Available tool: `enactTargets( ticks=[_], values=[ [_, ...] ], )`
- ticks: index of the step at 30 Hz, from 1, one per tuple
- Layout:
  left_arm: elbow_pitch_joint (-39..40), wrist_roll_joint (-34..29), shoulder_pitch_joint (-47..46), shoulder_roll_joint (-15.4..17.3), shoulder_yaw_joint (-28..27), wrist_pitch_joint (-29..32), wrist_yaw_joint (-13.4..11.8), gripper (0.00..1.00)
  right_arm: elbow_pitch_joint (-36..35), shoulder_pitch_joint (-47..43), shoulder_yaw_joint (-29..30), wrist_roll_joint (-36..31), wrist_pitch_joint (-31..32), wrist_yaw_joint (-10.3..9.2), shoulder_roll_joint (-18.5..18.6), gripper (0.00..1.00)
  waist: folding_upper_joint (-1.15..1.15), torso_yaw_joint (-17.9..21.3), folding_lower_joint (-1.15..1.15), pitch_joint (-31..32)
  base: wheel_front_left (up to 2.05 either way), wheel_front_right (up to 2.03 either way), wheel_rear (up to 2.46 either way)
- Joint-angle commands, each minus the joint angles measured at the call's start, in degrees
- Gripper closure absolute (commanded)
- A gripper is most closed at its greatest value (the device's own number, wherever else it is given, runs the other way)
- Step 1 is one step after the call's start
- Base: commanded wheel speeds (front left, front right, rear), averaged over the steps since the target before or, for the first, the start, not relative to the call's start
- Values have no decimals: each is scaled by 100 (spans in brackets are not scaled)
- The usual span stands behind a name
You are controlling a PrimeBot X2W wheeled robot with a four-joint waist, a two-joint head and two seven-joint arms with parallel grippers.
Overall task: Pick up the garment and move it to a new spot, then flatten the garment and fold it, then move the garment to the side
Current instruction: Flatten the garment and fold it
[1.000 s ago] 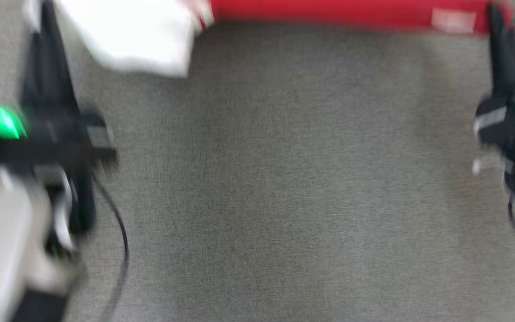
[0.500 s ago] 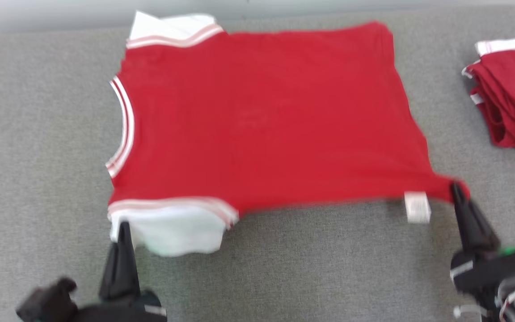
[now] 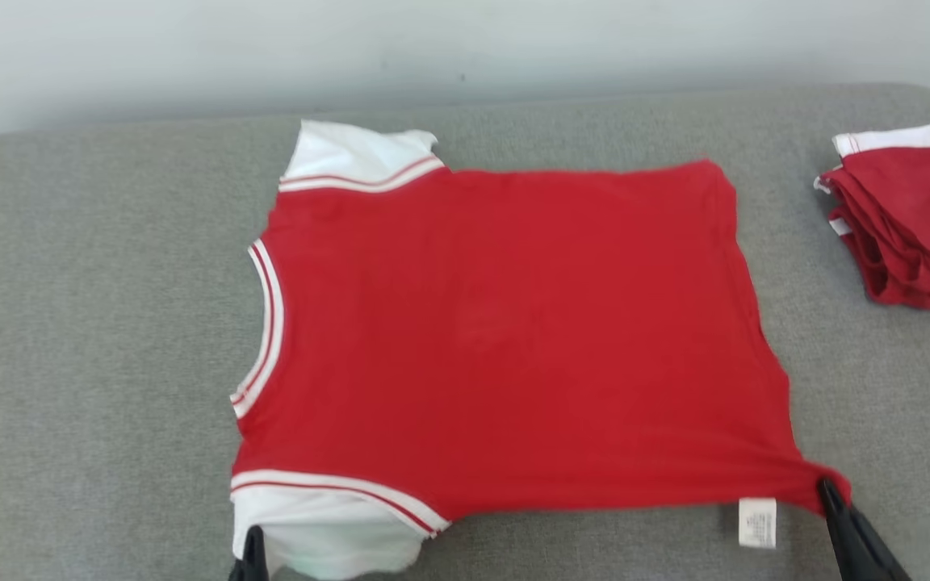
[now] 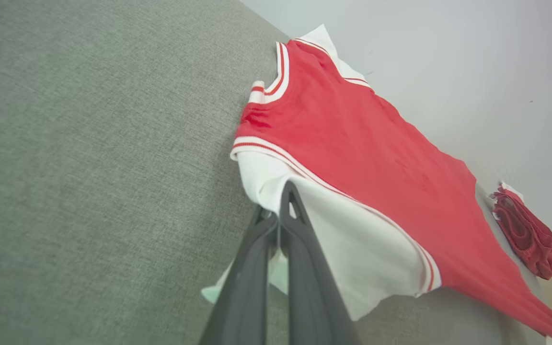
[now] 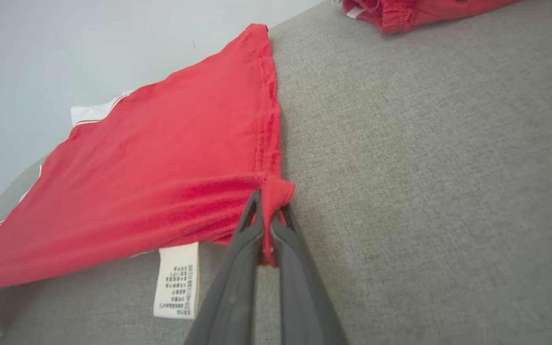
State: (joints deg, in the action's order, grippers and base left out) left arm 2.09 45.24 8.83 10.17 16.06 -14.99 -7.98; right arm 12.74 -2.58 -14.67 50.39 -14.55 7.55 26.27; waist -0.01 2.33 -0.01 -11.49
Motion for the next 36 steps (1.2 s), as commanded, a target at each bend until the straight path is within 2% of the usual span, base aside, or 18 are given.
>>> enactTargets(
  ticks=[1, 8, 17, 26, 31, 36],
  values=[
    [-9, -17, 137, -15, -2, -19, 26, 100, -8, -213, 80, -57, 19, -16, 1, 100, 1, -100, 1, 141, 0, 0, 0],
    [40, -21, 248, 11, 76, 5, 45, 100, -187, -537, 278, -192, 84, -16, -227, 100, 1, -100, 1, 233, 0, 0, 0],
    [83, -17, -467, 151, 160, 362, 198, 100, -278, 83, 233, 18, 444, -16, -343, 100, 1, 58, 1, 246, 0, 0, 0],
    [-556, 322, -1514, 196, 0, 741, 442, 100, 229, 1061, 2, 148, 785, -16, -355, 100, 1, 193, 1, 11, 0, 0, 0],
    [-1227, 429, -2230, 239, -121, 873, 551, 100, 878, 1859, -211, 231, 936, -16, -409, 100, 1, 301, 1, -191, 0, 0, 0],
    [-1977, 366, -2788, 240, -151, 787, 672, 100, 1506, 2516, -501, 329, 818, -16, -461, 100, 1, 339, 1, -304, 0, 0, 0]
  ],
)
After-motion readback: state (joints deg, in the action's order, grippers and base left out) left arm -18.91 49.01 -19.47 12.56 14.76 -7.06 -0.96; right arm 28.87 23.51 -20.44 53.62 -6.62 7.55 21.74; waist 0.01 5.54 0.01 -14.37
